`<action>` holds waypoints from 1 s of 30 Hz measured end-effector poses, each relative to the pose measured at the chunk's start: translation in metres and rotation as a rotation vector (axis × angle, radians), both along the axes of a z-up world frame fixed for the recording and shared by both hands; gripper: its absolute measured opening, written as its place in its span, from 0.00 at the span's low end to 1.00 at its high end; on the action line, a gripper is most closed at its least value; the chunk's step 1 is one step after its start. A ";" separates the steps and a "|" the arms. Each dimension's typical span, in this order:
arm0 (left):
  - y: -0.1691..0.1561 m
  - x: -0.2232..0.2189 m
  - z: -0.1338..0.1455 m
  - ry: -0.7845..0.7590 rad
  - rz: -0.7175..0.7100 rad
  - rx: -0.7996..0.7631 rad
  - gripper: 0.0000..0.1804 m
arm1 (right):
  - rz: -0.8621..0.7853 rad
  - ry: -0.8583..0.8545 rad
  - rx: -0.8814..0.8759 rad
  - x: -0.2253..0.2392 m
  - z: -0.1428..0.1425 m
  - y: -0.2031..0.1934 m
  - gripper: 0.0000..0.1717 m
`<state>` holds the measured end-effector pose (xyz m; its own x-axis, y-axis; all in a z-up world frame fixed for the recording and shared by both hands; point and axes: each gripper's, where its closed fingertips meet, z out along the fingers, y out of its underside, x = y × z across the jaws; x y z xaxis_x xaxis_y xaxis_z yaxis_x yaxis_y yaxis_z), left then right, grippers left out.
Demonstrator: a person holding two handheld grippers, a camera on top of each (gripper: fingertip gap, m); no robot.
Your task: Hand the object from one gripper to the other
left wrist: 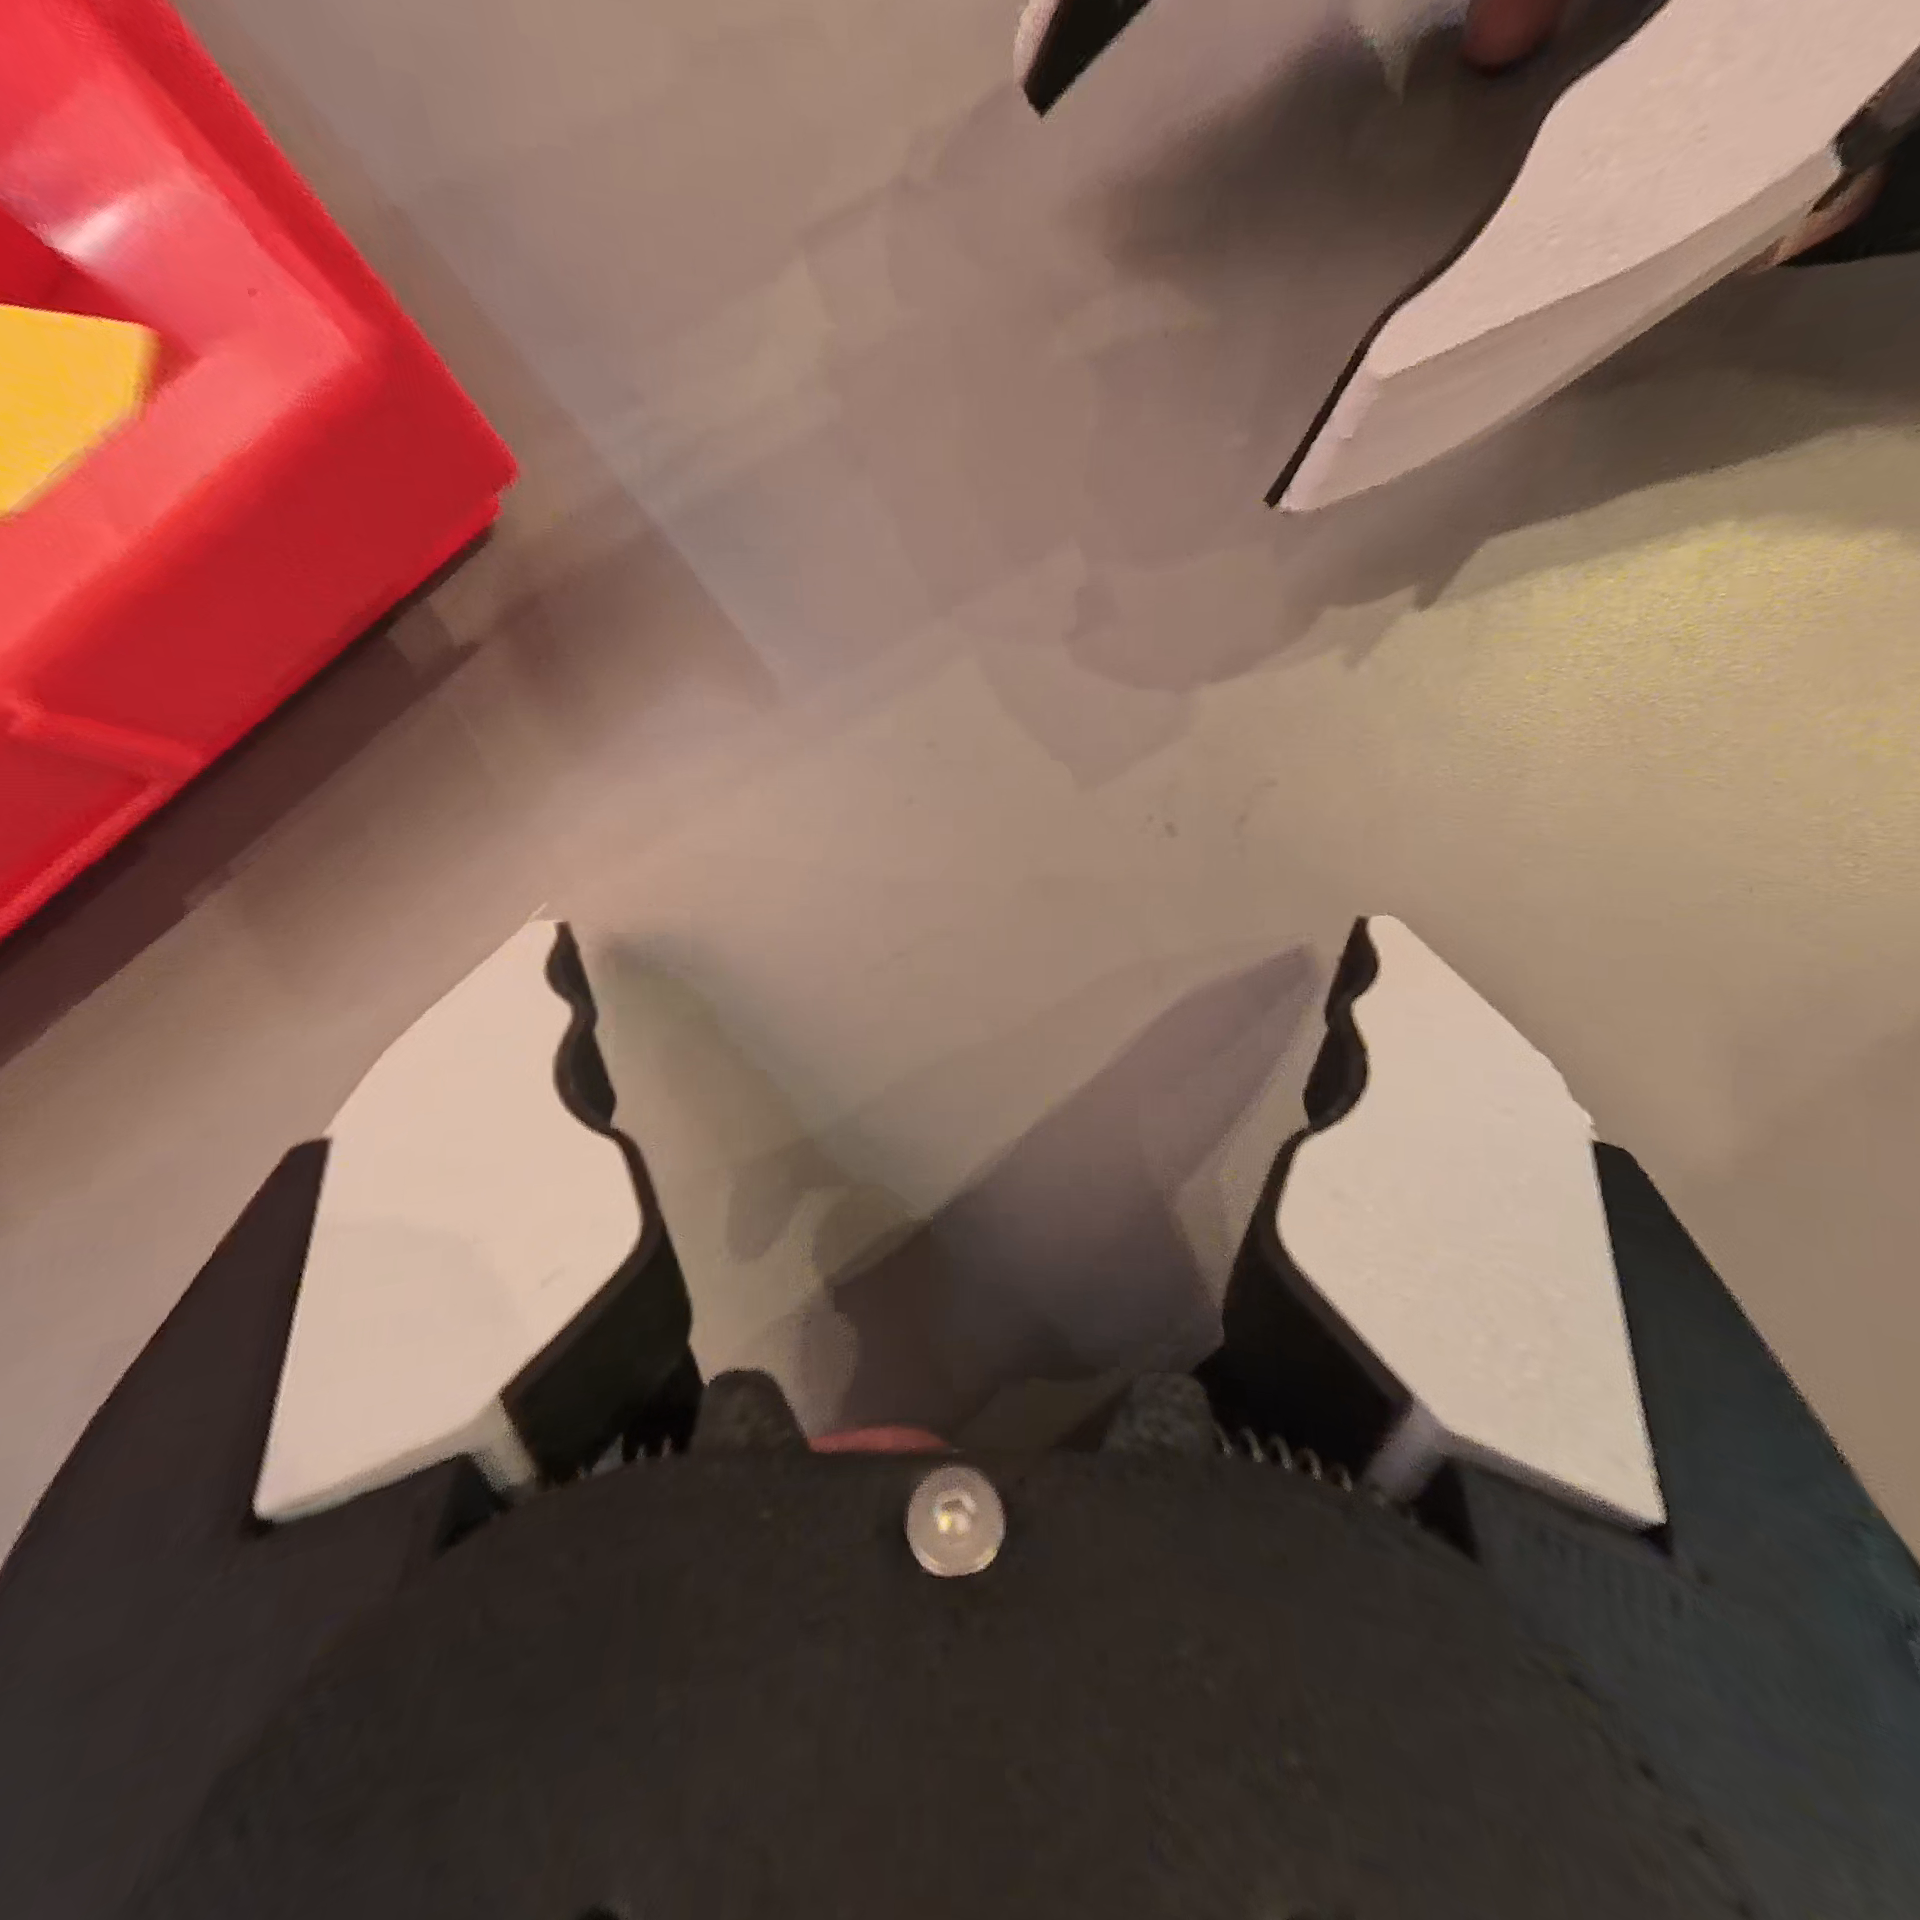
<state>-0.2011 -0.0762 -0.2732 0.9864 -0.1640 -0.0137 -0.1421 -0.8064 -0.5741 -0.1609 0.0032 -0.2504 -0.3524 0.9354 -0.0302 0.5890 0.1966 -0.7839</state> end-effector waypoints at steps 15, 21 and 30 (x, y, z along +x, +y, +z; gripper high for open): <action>0.020 -0.136 0.124 -0.118 0.459 0.268 0.45 | -0.044 -0.004 -0.021 -0.005 0.000 0.011 0.40; 0.089 -0.141 0.095 -0.111 0.431 0.101 0.42 | -0.045 -0.005 -0.022 -0.005 0.000 0.011 0.40; 0.130 -0.152 0.030 -0.080 0.478 -0.181 0.38 | -0.051 0.006 -0.060 -0.006 0.004 0.013 0.40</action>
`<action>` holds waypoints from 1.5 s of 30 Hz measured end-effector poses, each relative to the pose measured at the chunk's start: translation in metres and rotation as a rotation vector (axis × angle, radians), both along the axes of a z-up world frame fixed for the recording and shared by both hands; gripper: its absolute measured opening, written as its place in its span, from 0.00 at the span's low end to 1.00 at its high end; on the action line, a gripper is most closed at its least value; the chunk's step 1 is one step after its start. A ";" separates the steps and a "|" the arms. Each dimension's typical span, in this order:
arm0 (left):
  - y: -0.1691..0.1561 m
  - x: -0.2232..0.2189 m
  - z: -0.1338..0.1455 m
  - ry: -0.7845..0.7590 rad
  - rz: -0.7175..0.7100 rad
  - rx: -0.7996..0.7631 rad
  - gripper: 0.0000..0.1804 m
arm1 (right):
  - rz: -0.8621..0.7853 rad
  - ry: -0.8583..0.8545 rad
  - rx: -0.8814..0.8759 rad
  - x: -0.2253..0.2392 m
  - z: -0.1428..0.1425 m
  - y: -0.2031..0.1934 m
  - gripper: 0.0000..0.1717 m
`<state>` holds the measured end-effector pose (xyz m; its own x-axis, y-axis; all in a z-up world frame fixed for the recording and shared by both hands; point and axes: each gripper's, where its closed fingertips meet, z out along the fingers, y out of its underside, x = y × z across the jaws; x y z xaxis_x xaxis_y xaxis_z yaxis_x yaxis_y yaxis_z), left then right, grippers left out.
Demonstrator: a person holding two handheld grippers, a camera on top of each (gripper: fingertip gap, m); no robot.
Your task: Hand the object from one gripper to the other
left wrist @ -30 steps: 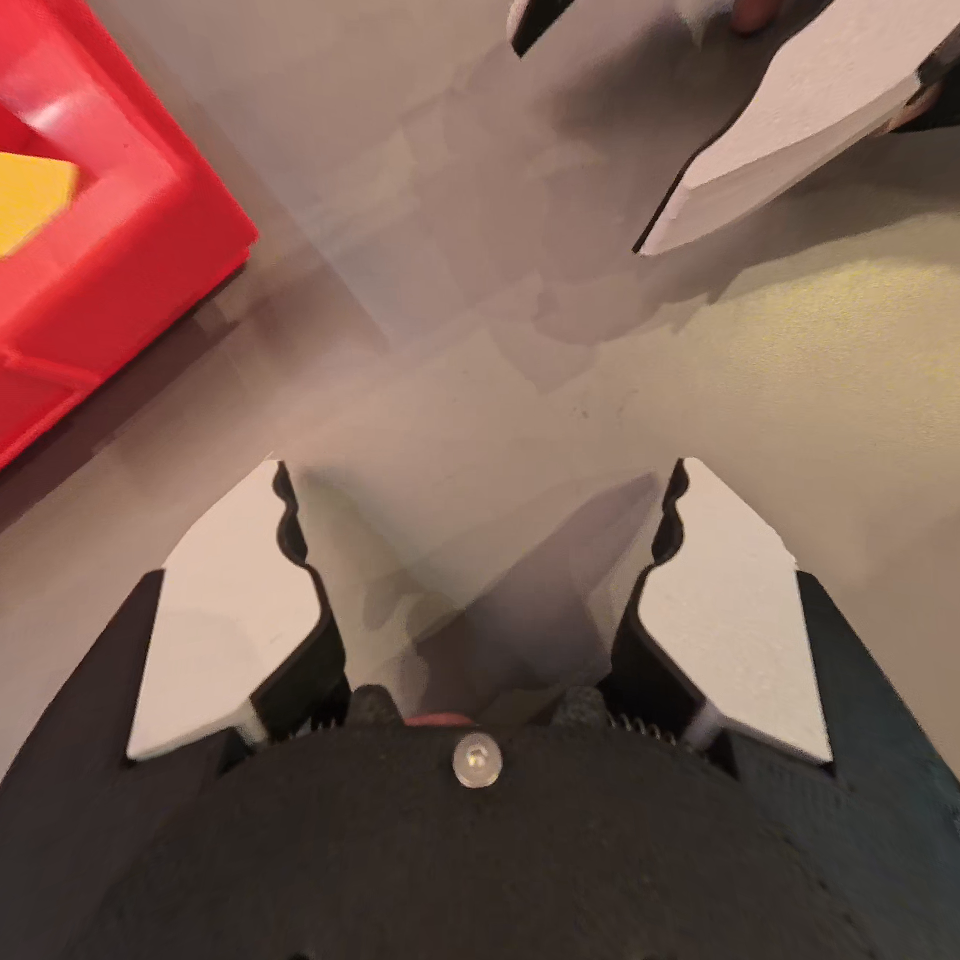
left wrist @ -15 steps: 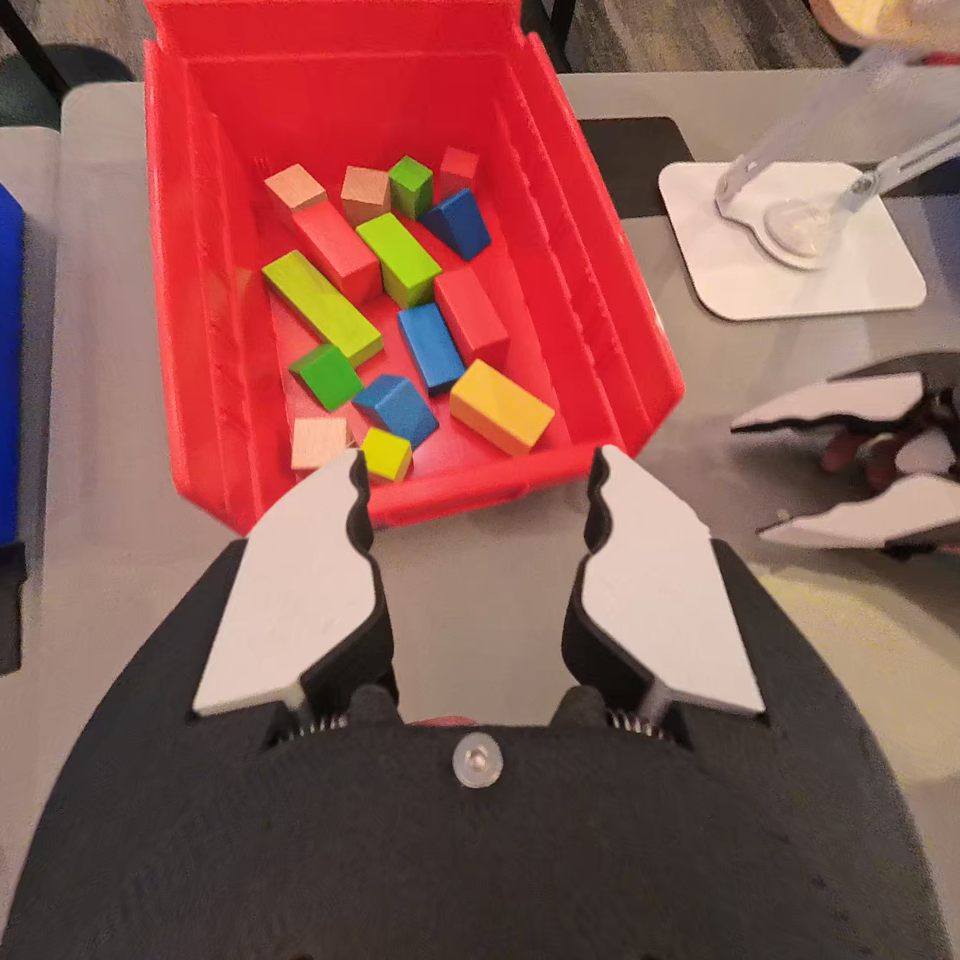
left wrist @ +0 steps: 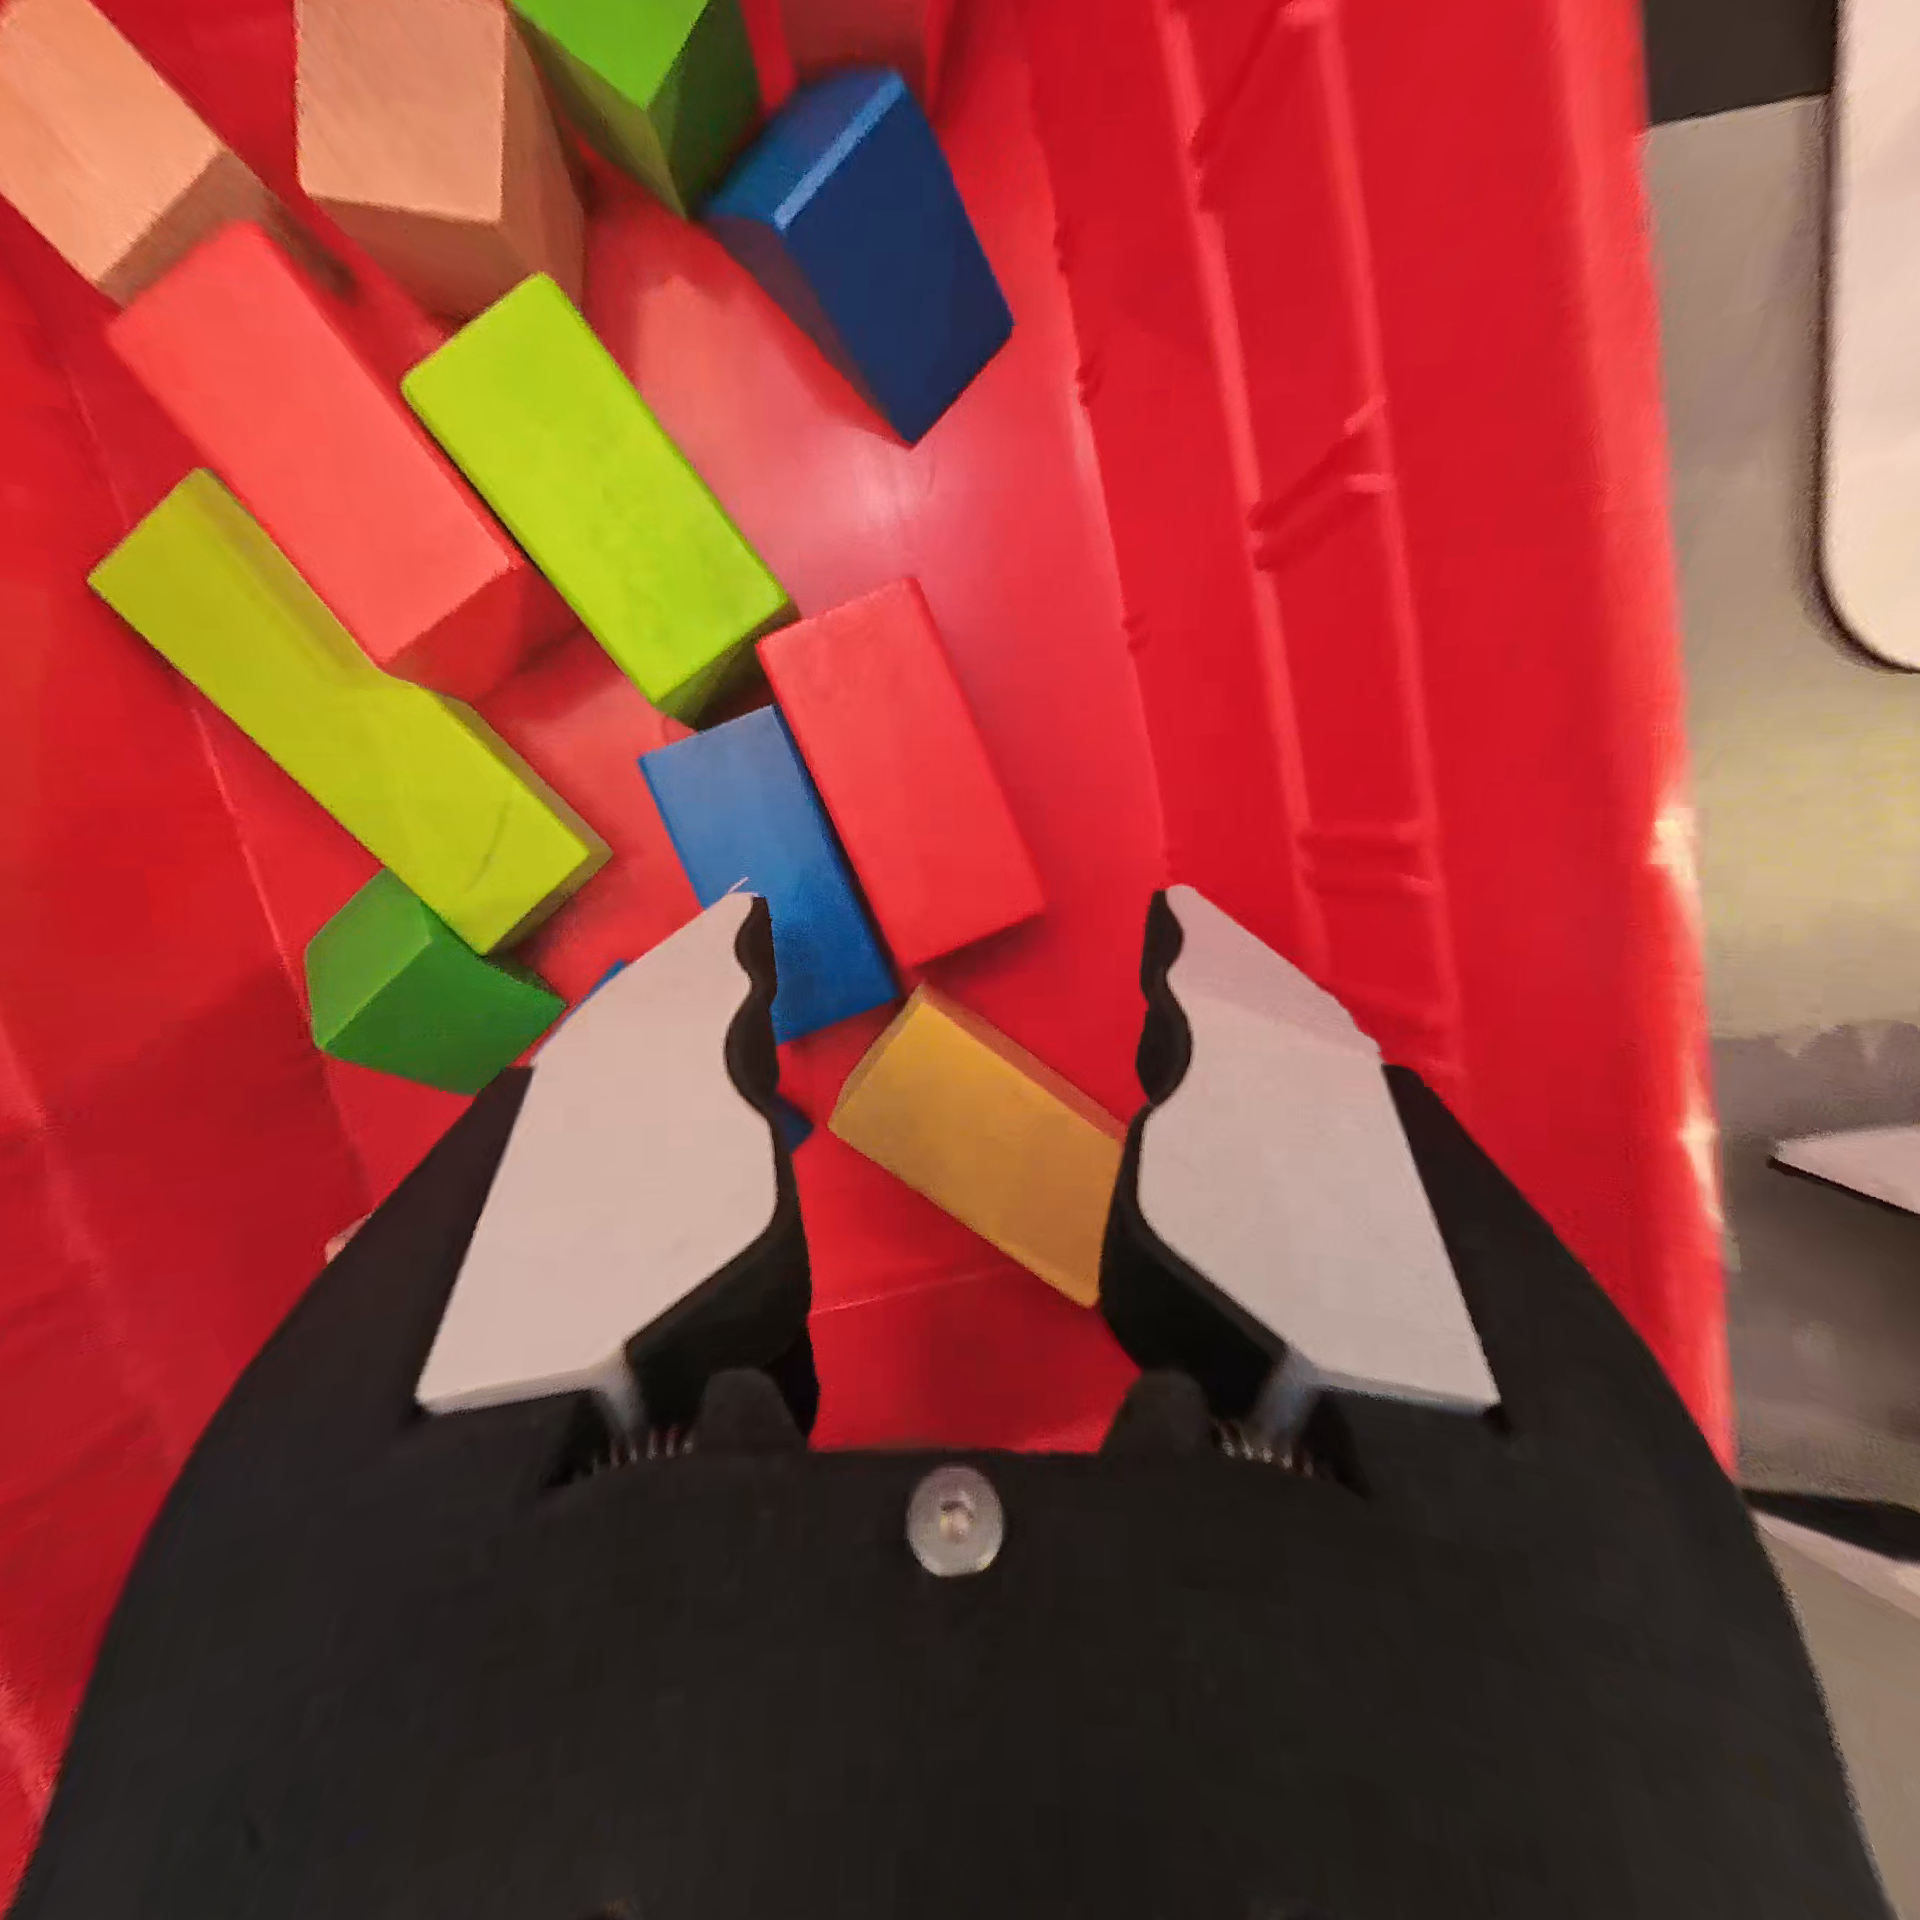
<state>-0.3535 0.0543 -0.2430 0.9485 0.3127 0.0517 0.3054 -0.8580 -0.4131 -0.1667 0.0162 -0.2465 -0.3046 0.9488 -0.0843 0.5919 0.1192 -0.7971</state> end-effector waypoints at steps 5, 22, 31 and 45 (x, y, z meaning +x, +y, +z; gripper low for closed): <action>0.003 -0.010 -0.011 0.024 0.025 -0.039 0.35 | 0.001 -0.001 -0.008 0.000 0.000 0.000 0.40; 0.015 0.008 -0.022 -0.018 -0.263 -0.127 0.24 | 0.004 -0.013 -0.006 -0.001 -0.001 0.000 0.39; 0.020 0.000 -0.022 -0.026 -0.286 -0.143 0.23 | -0.001 -0.008 -0.017 -0.001 0.000 0.001 0.39; 0.012 0.043 0.087 -0.162 -0.415 0.552 0.22 | -0.024 0.214 -0.304 0.005 0.055 0.013 0.30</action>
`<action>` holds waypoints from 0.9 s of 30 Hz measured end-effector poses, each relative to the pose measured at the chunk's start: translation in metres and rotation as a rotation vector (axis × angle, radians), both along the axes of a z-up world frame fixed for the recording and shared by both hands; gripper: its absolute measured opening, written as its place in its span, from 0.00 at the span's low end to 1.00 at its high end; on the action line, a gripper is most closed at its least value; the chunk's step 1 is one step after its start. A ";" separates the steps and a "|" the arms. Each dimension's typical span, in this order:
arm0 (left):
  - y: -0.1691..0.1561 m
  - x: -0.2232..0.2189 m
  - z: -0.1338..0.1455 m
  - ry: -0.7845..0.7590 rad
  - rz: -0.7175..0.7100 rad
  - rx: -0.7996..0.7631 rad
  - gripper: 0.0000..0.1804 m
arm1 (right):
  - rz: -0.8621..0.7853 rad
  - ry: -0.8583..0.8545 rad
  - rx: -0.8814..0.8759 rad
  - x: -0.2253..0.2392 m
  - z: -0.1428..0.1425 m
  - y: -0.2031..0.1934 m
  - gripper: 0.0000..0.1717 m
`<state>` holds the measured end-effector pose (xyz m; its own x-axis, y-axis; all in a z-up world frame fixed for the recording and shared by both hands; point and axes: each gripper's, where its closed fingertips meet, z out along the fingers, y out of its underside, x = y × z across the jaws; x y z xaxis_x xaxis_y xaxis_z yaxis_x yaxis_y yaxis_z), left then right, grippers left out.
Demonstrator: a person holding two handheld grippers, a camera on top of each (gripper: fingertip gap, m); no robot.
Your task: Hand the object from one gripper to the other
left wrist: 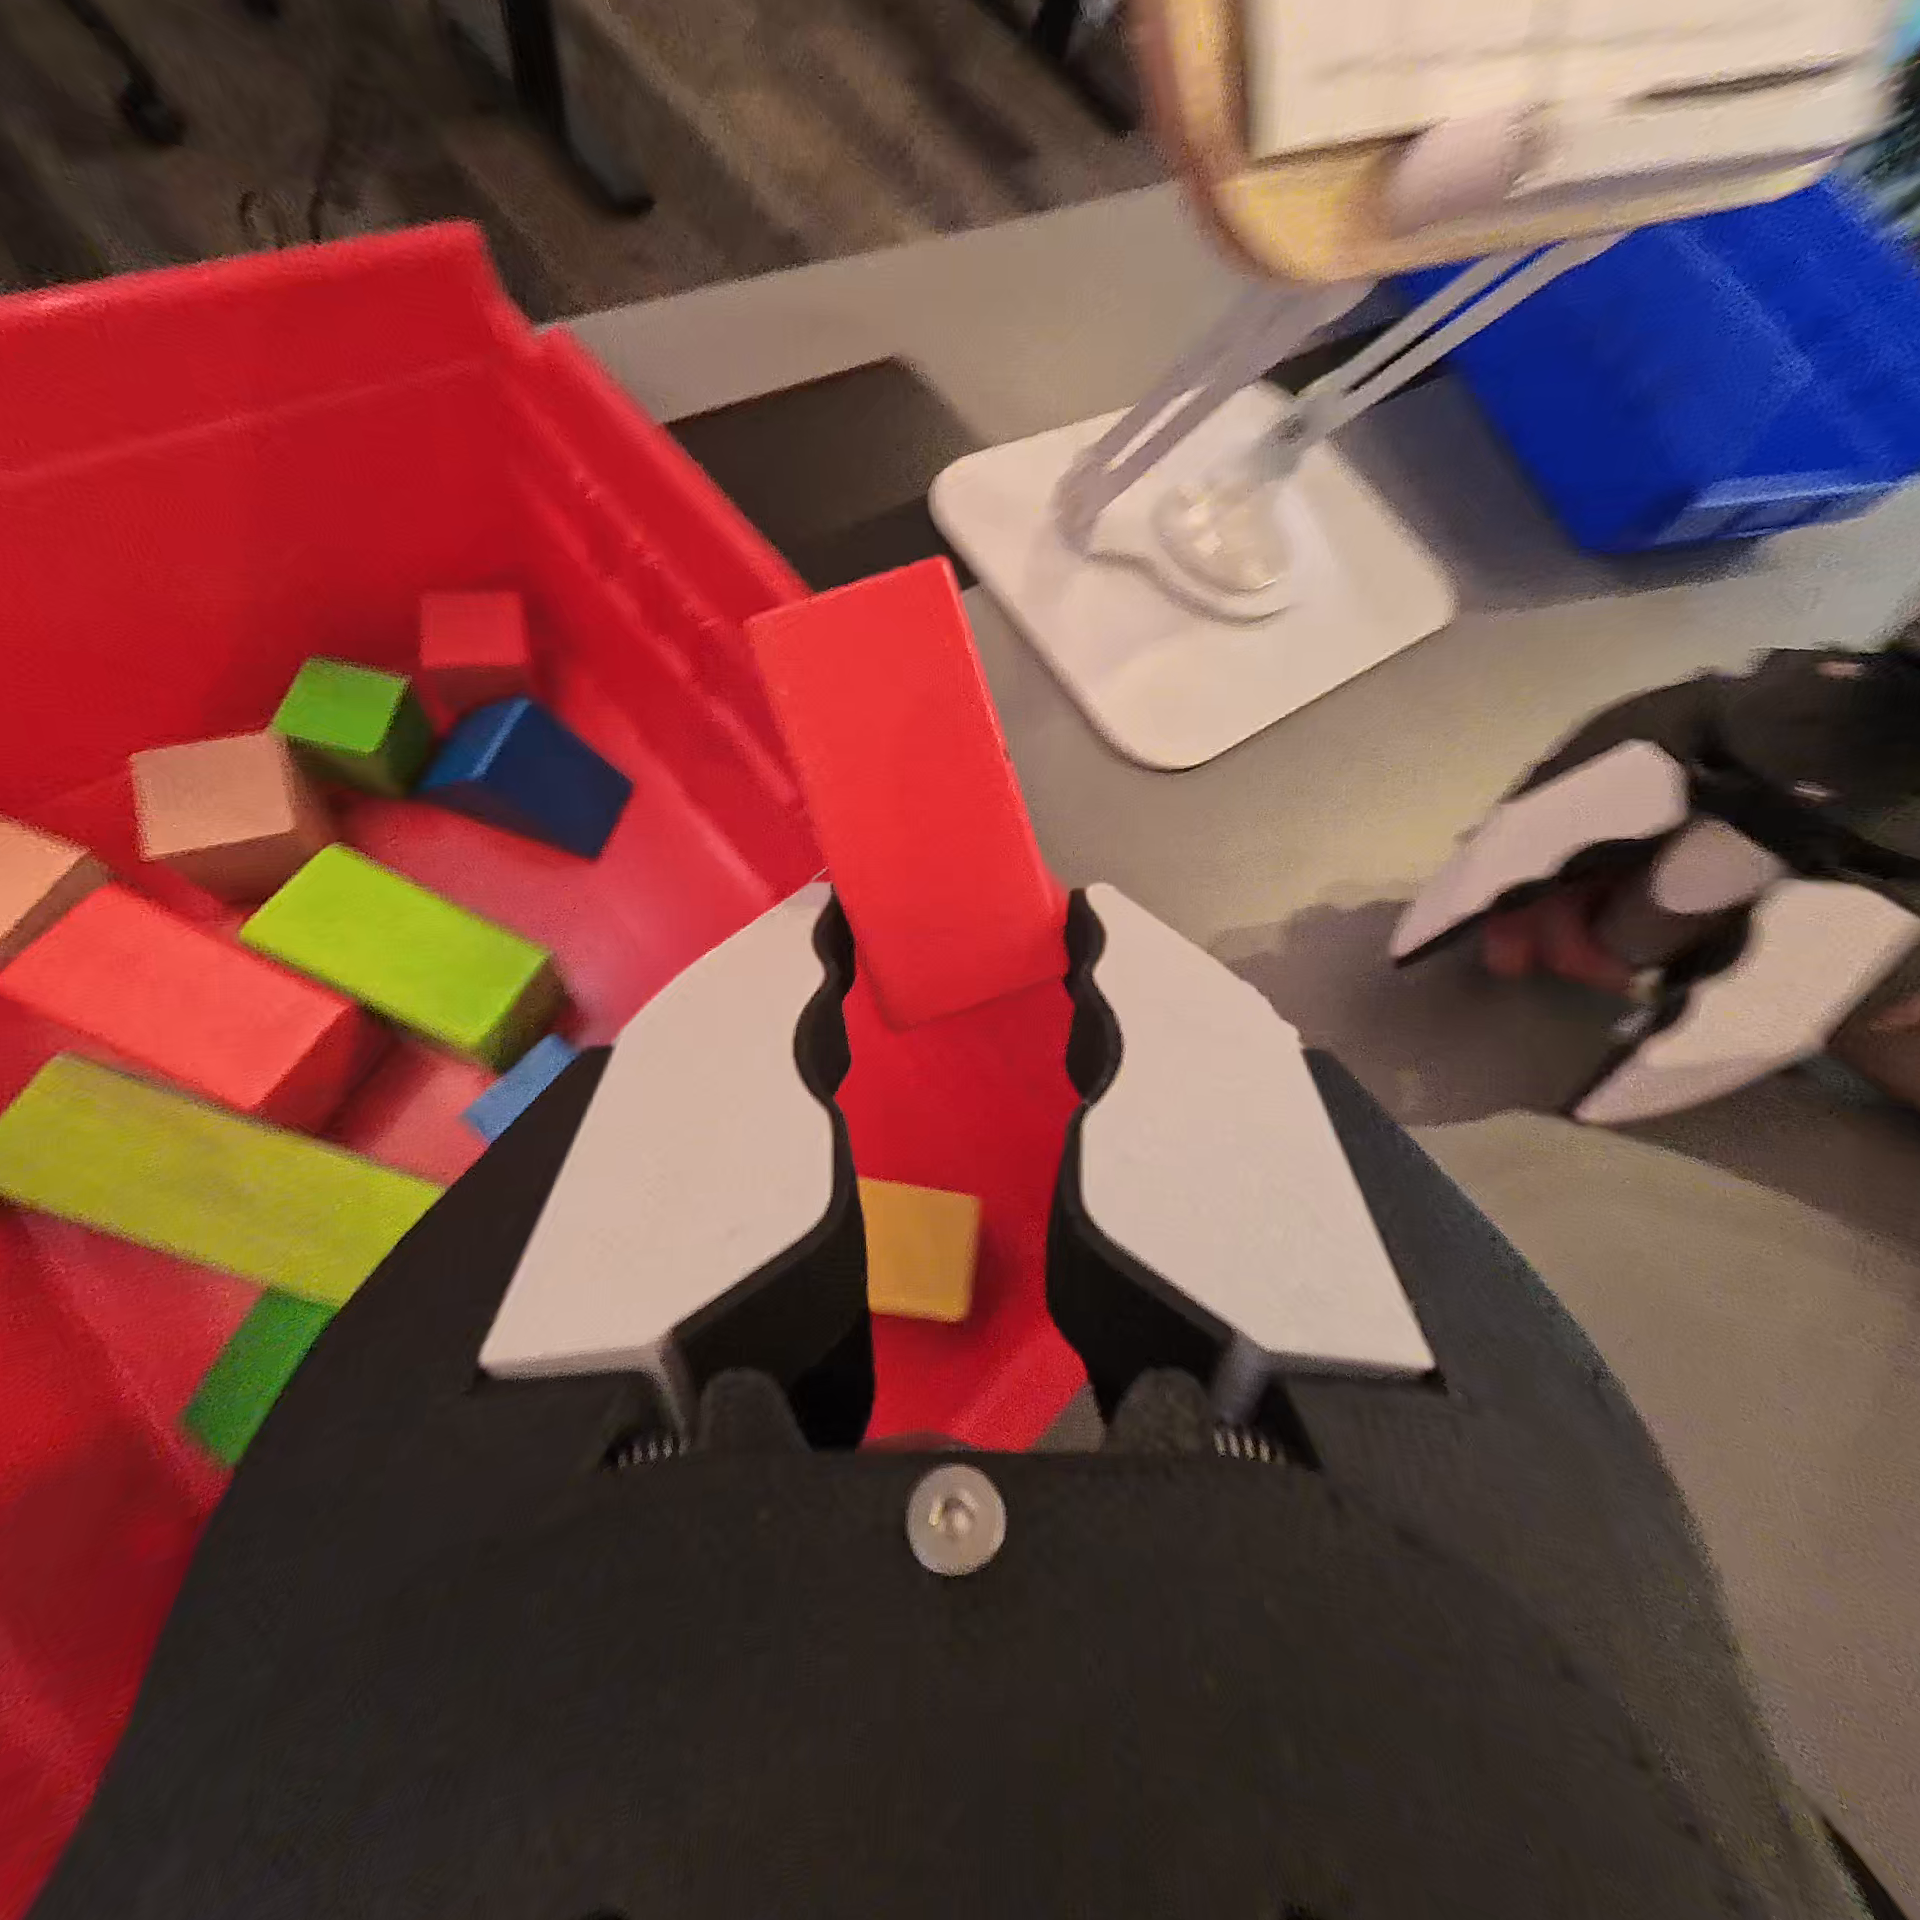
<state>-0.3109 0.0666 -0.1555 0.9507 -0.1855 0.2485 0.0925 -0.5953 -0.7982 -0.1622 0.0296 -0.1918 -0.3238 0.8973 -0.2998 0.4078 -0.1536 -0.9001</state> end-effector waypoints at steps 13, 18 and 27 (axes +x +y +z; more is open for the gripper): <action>-0.049 0.189 0.063 -0.281 -0.558 0.425 0.22 | 0.135 0.389 -0.475 0.027 0.111 -0.002 0.29; -0.043 0.203 0.060 -0.311 -0.576 0.438 0.22 | 0.193 0.408 -0.492 0.035 0.118 -0.006 0.18; -0.042 0.209 0.069 -0.365 -0.577 0.497 0.21 | 0.194 0.414 -0.423 0.043 0.129 -0.002 0.18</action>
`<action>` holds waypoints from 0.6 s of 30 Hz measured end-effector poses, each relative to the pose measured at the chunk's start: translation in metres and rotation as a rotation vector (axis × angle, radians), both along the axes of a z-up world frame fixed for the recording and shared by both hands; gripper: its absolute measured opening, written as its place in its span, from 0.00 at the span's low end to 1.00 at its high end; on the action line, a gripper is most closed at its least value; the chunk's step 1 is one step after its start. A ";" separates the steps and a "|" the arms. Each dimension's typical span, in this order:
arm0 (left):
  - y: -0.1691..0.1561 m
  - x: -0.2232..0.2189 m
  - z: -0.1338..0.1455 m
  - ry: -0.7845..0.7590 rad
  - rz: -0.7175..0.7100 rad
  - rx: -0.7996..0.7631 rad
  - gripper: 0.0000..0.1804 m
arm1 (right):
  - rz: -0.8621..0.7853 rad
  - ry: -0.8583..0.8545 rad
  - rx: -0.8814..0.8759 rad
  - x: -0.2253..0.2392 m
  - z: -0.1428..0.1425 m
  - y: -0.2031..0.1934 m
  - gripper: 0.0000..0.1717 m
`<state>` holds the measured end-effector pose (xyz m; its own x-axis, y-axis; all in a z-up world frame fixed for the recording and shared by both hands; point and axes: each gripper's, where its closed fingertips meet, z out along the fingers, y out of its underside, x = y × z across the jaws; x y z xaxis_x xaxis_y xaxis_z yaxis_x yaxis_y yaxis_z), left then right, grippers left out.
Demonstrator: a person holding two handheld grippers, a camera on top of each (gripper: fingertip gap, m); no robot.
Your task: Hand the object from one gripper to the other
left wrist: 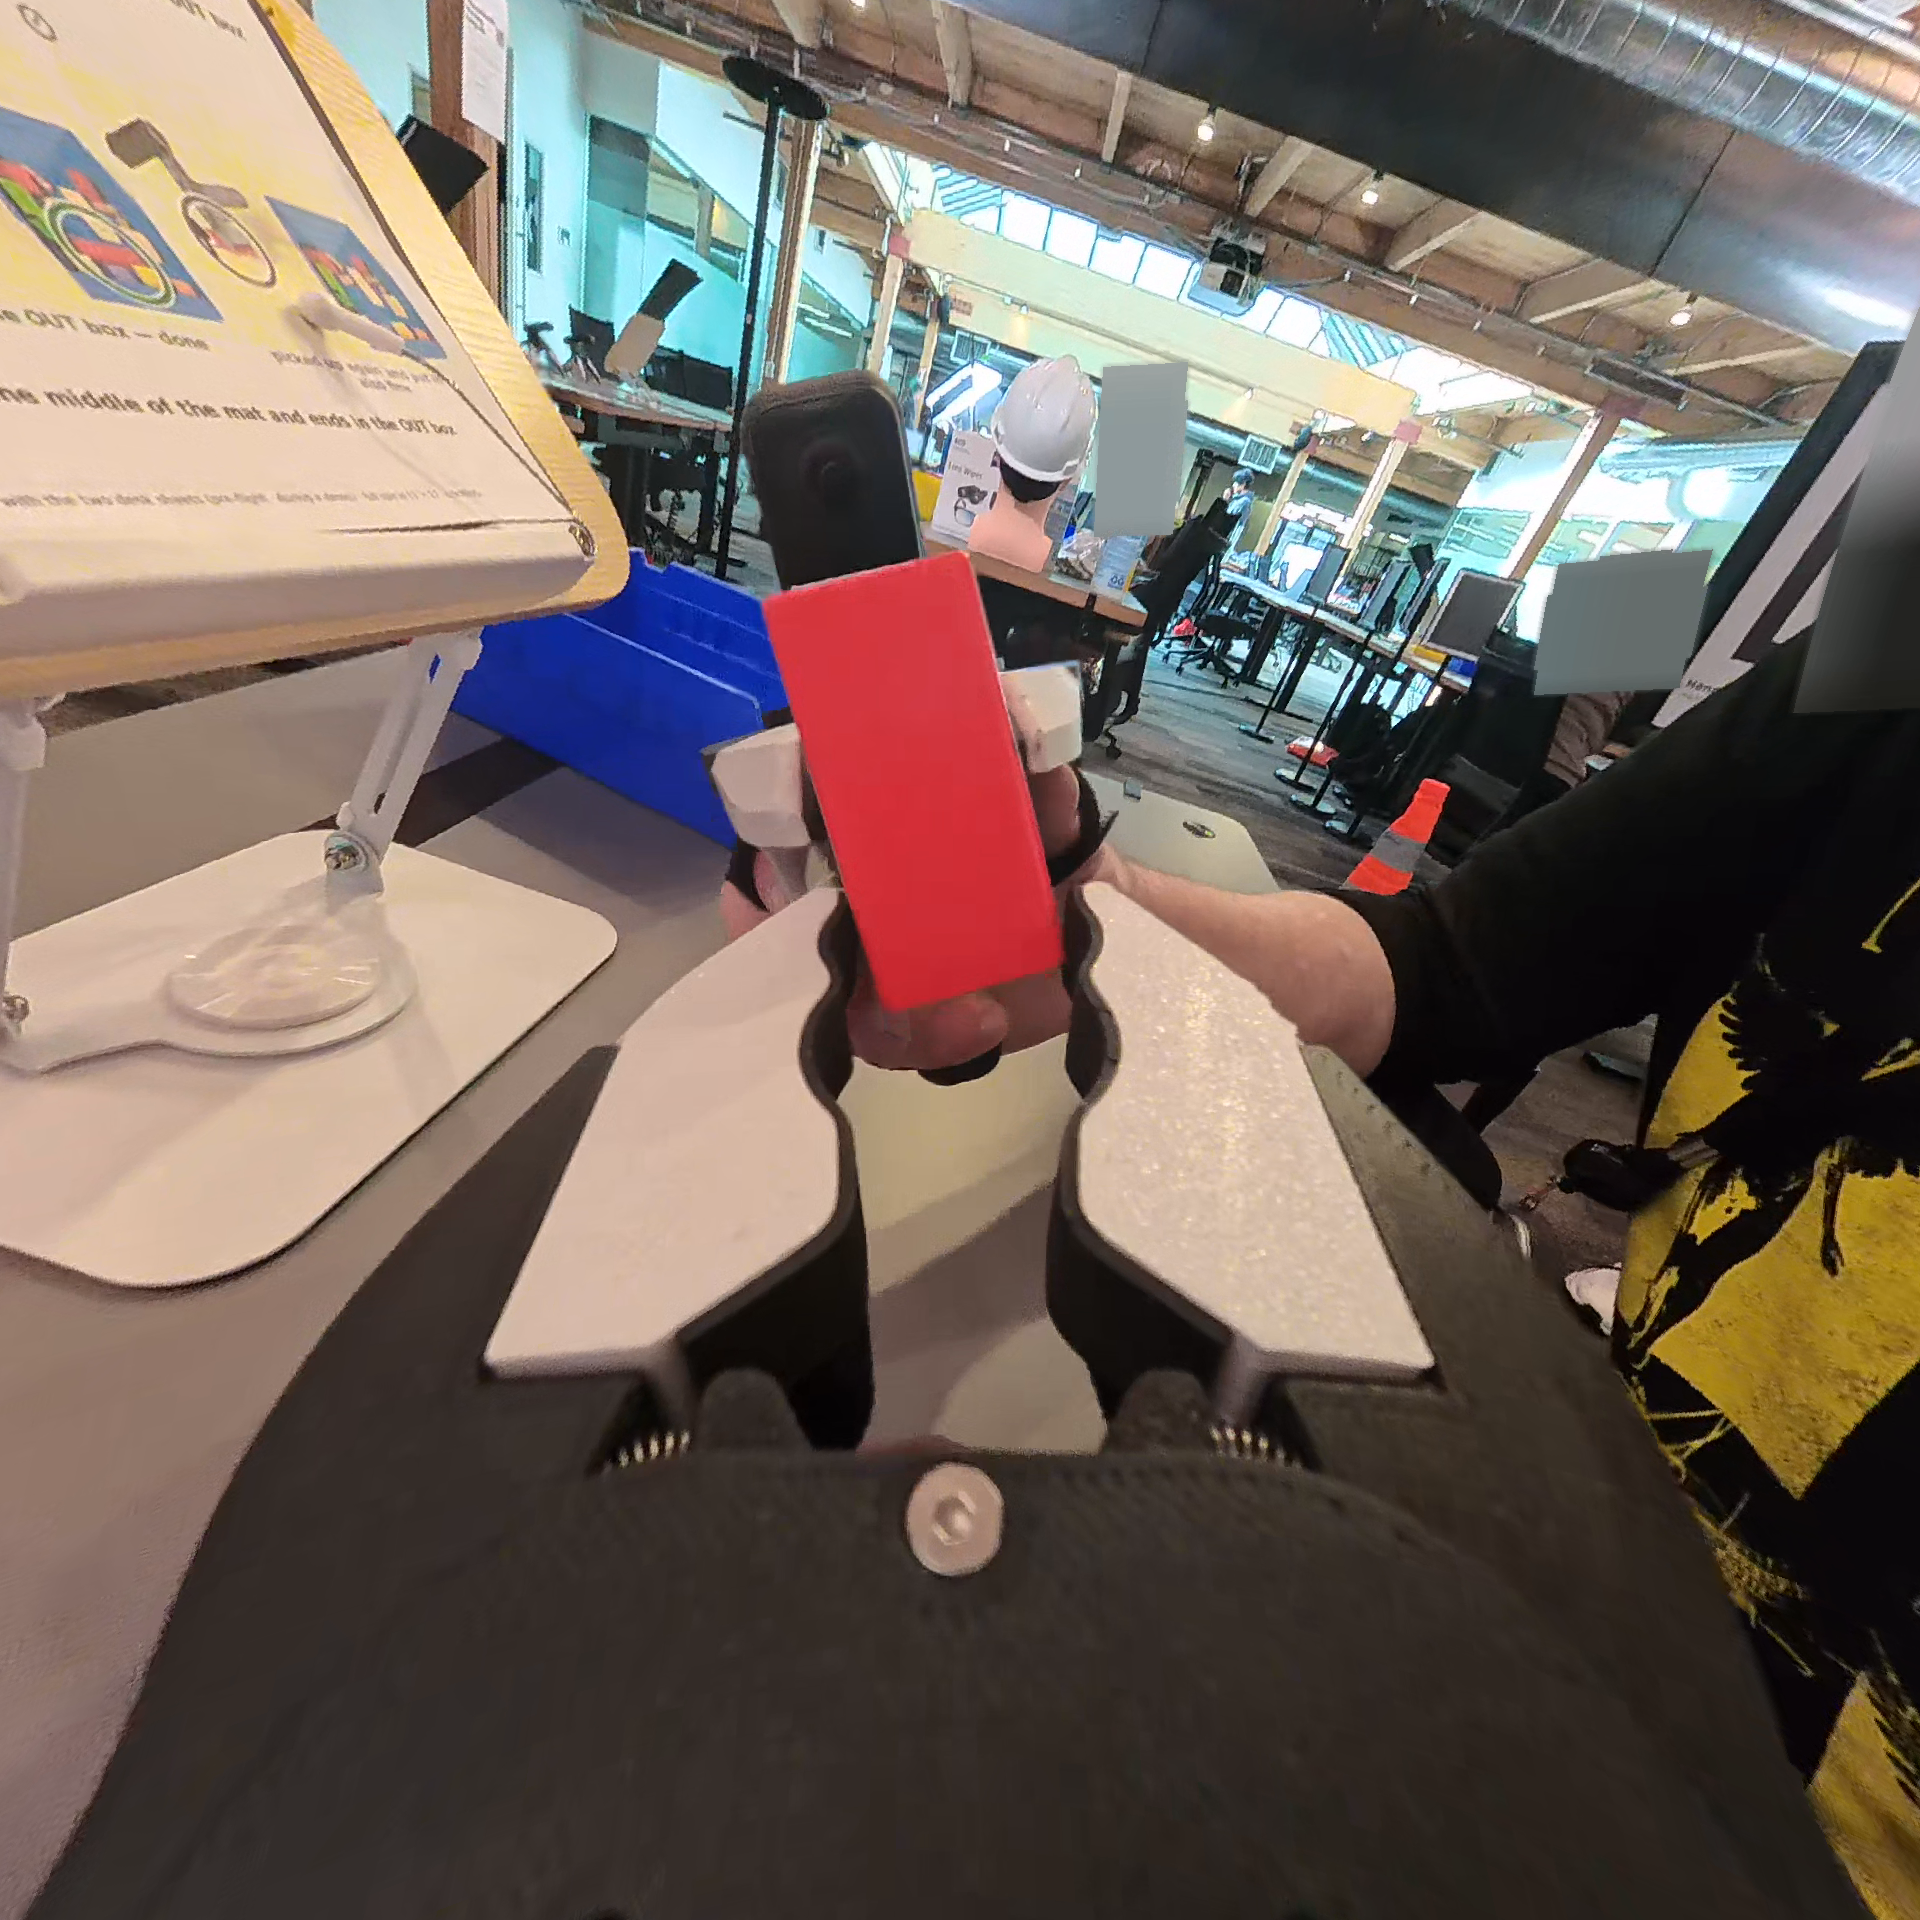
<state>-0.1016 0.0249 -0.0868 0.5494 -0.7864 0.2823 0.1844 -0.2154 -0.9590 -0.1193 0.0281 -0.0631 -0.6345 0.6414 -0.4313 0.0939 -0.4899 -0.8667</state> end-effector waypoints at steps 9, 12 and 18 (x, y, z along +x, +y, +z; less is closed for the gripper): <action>0.023 -0.001 -0.010 0.007 0.077 0.042 0.19 | -0.359 -0.107 0.257 0.050 0.041 0.086 0.18; 0.032 0.007 -0.031 -0.024 0.060 0.017 0.18 | -0.624 -0.264 0.395 0.097 0.046 0.153 0.18; 0.039 0.010 -0.049 0.003 0.051 -0.004 0.16 | -1.043 -0.743 0.466 0.218 0.012 0.310 0.18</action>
